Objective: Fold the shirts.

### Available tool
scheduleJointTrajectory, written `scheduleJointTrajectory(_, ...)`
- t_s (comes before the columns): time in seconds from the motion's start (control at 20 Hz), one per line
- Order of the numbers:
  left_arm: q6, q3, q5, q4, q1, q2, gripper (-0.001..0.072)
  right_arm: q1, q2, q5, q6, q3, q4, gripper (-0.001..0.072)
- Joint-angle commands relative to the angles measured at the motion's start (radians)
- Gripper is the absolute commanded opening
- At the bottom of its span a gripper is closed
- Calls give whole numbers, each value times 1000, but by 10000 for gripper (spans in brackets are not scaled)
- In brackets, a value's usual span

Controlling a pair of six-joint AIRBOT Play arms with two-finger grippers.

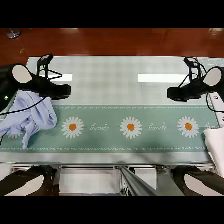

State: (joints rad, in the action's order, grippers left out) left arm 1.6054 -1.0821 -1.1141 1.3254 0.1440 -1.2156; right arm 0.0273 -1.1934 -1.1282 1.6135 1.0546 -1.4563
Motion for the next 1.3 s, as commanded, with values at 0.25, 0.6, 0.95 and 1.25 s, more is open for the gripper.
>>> scheduleJointTrajectory(0.25,37,-47,-183,299,-195,53,704,0,0,-85,-65,-3,14,623)
scheduleJointTrajectory(0.6,34,208,6,136,-629,169,701,1,0,-125,-68,-66,161,622)
scheduleJointTrajectory(0.95,-5,301,271,-26,-635,55,701,2,0,-101,-79,-66,297,622)
scheduleJointTrajectory(1.25,-124,299,314,-129,-559,-64,701,2,0,-89,-42,-66,299,622)
